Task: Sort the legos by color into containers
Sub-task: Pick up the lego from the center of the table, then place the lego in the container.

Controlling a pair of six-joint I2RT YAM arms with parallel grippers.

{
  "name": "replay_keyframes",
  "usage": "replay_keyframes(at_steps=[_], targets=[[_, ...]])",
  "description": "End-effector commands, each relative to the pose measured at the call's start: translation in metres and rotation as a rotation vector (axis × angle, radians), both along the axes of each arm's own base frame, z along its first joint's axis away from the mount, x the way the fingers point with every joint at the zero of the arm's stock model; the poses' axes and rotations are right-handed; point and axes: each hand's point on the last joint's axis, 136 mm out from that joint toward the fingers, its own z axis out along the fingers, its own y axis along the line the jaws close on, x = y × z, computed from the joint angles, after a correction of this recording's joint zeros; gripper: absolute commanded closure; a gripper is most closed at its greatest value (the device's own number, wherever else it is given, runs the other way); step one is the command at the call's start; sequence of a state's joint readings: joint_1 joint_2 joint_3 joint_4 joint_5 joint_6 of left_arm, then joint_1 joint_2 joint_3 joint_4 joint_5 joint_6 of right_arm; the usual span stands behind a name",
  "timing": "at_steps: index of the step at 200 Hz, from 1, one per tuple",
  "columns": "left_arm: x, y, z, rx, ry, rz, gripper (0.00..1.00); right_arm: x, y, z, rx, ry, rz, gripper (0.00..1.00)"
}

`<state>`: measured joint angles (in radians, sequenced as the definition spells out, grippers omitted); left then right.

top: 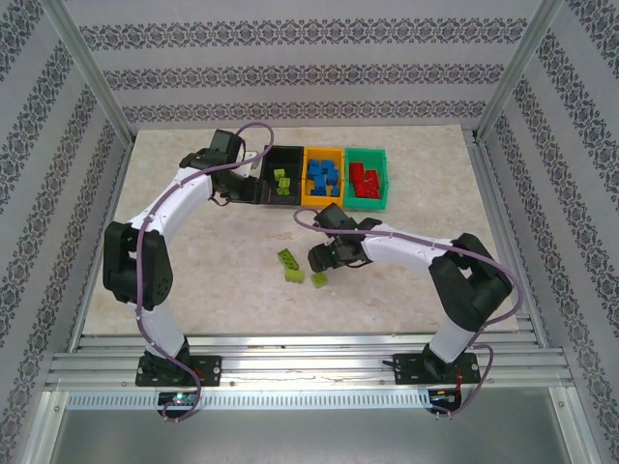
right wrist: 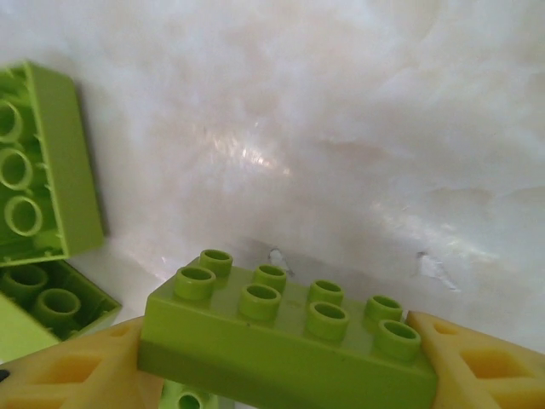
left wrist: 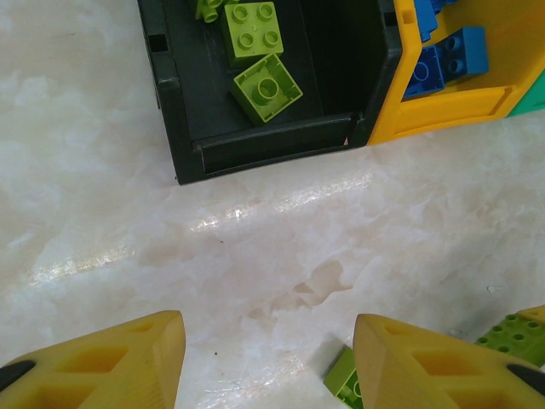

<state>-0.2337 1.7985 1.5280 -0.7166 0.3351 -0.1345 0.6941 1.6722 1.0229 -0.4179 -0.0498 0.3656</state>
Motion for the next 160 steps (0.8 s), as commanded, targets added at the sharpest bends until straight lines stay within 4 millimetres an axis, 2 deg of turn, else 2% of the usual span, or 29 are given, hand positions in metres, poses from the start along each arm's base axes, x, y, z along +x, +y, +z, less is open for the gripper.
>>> replay_keyframes(at_steps=[1, 41, 62, 95, 117, 160], targets=[[0.002, 0.004, 0.015, 0.016, -0.042, -0.013, 0.45, 0.018, 0.001, 0.036, 0.079, -0.083, -0.016, 0.40], [0.002, 0.008, 0.019, 0.028, -0.059, -0.004, 0.45, 0.043, 0.016, 0.075, 0.186, -0.148, -0.026, 0.40], [0.002, 0.007, 0.015, 0.029, -0.048, -0.006, 0.45, 0.059, 0.024, 0.090, 0.221, -0.188, -0.032, 0.40], [0.003, 0.008, 0.008, 0.036, -0.027, 0.004, 0.45, 0.087, 0.041, 0.105, 0.284, -0.215, -0.034, 0.40], [0.004, 0.014, 0.005, 0.066, -0.030, 0.015, 0.45, 0.111, 0.050, 0.110, 0.314, -0.229, -0.040, 0.40], [0.006, 0.020, 0.002, 0.081, -0.023, 0.035, 0.45, 0.158, 0.072, 0.133, 0.381, -0.282, -0.051, 0.40]])
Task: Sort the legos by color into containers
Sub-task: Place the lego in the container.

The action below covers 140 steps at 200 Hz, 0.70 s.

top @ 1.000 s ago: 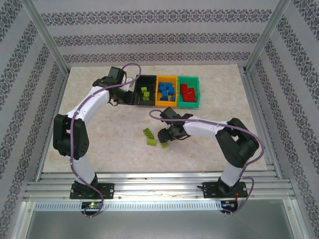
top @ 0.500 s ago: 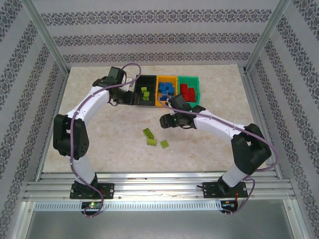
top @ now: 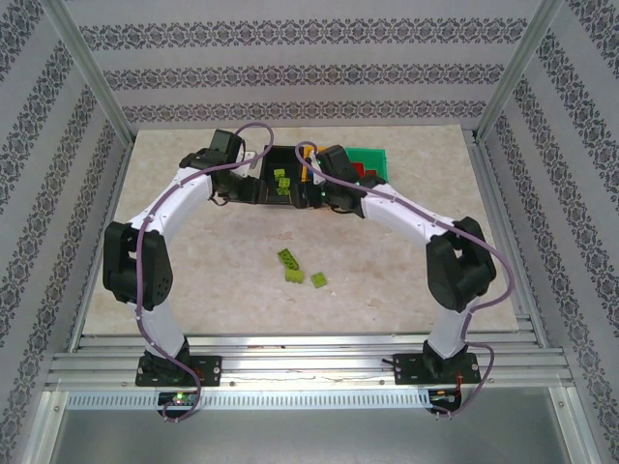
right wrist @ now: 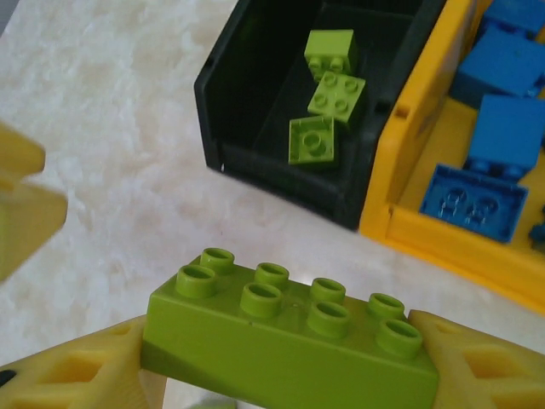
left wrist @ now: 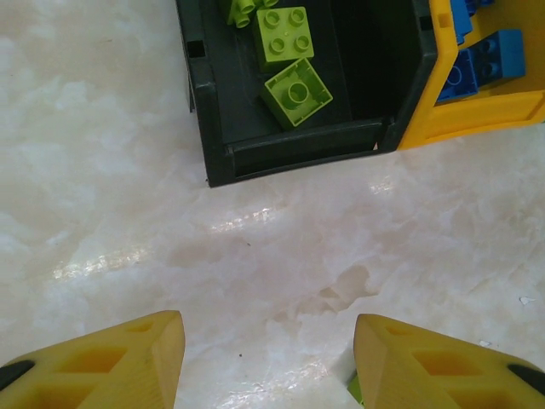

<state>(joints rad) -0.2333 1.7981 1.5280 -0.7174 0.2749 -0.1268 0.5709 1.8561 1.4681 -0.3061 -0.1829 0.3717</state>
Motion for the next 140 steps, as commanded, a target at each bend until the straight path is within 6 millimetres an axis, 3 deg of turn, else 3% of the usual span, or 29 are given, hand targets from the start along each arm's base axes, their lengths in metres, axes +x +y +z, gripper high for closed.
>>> replay_keyframes(at_steps=[1, 59, 98, 140], targets=[[0.003, 0.010, 0.004, 0.026, -0.008, 0.011, 0.45, 0.027, 0.015, 0.025, 0.069, -0.052, -0.001, 0.40], [0.006, 0.019, 0.005, 0.022, -0.009, 0.035, 0.45, 0.091, 0.031, 0.028, 0.115, -0.082, -0.059, 0.40], [0.008, 0.023, 0.007, -0.008, -0.007, 0.051, 0.45, 0.129, 0.034, 0.012, 0.111, -0.066, -0.099, 0.33], [0.010, 0.023, 0.015, -0.066, -0.013, 0.064, 0.45, 0.146, 0.031, 0.007, 0.115, -0.054, -0.128, 0.26]])
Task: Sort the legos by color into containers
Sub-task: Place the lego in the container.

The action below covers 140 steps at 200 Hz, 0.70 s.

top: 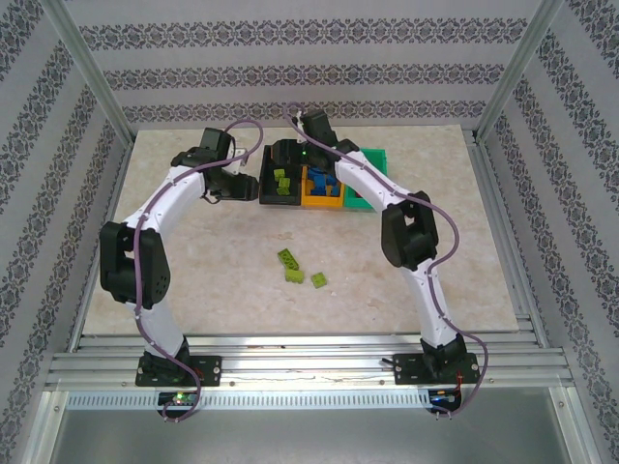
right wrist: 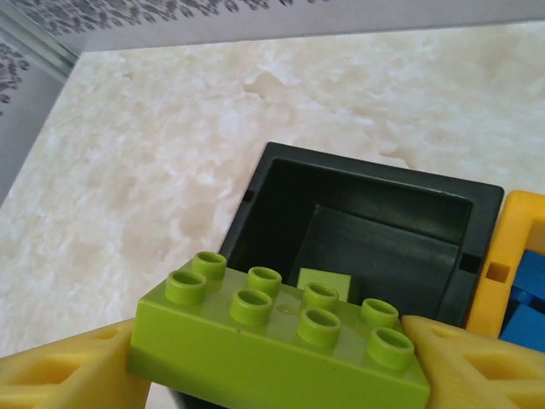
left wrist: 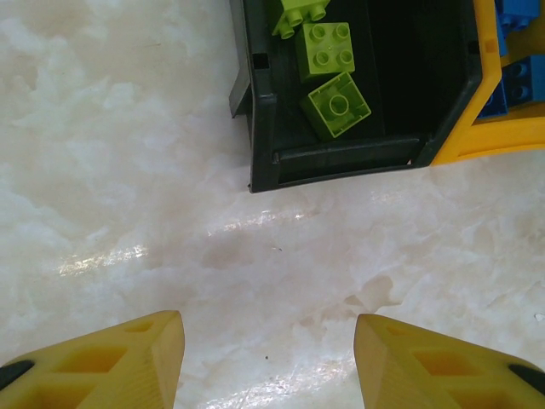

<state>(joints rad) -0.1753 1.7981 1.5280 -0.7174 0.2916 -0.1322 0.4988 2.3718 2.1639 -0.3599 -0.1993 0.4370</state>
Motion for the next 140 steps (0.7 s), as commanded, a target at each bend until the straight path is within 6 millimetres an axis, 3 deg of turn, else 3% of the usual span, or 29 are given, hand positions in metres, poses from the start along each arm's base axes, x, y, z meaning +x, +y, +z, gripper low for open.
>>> replay_keyframes(at_steps=[1, 78, 118, 140], targets=[[0.003, 0.001, 0.014, -0.051, -0.017, 0.009, 0.45, 0.005, -0.007, 0.008, 0.008, 0.015, -0.025, 0.25], [0.011, 0.007, 0.023, -0.190, -0.021, 0.052, 0.44, -0.019, -0.013, 0.024, 0.011, 0.010, 0.018, 0.23], [0.010, 0.010, 0.024, -0.179, -0.034, 0.054, 0.44, -0.060, -0.010, 0.032, -0.015, 0.000, 0.093, 0.23], [0.009, 0.009, 0.024, -0.179, -0.031, 0.051, 0.44, -0.095, -0.010, 0.025, -0.050, 0.014, 0.142, 0.23]])
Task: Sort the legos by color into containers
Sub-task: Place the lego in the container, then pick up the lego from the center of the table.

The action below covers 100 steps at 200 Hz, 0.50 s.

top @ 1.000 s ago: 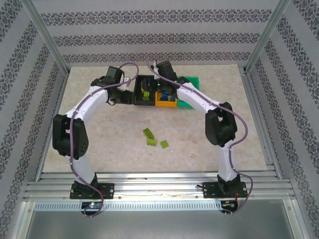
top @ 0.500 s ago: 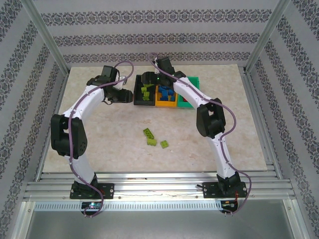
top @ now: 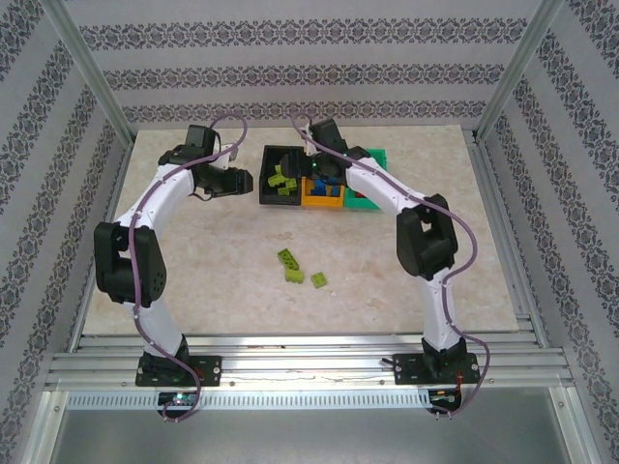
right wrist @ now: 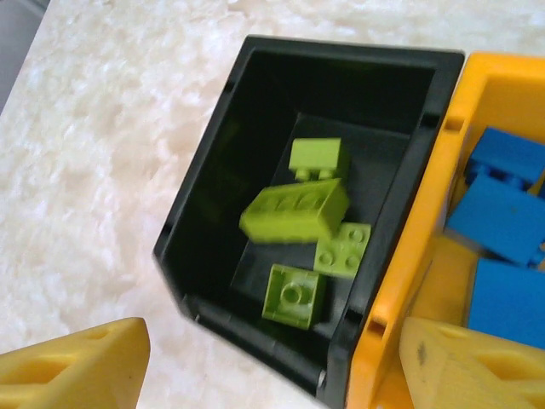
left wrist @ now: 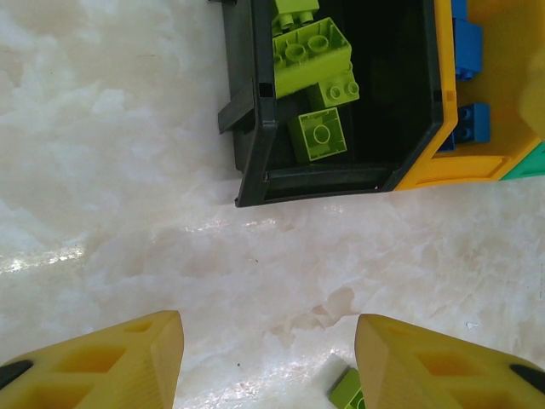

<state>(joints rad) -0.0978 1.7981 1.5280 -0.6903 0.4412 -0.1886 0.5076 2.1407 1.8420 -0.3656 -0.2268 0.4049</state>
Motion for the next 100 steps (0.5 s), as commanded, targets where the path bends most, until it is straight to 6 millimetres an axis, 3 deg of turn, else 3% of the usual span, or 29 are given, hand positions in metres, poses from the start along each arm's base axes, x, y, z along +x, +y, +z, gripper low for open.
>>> replay_keyframes(at_steps=[1, 44, 100], targets=[[0.002, 0.000, 0.014, -0.022, -0.042, 0.004, 0.44, -0.034, 0.011, 0.026, 0.004, -0.059, 0.093, 0.23], [0.003, -0.001, 0.013, -0.025, -0.040, 0.003, 0.44, -0.106, 0.007, 0.000, -0.040, -0.002, 0.163, 0.23], [0.002, 0.000, 0.013, -0.020, -0.041, 0.006, 0.44, -0.162, 0.005, -0.034, -0.128, 0.060, 0.226, 0.23]])
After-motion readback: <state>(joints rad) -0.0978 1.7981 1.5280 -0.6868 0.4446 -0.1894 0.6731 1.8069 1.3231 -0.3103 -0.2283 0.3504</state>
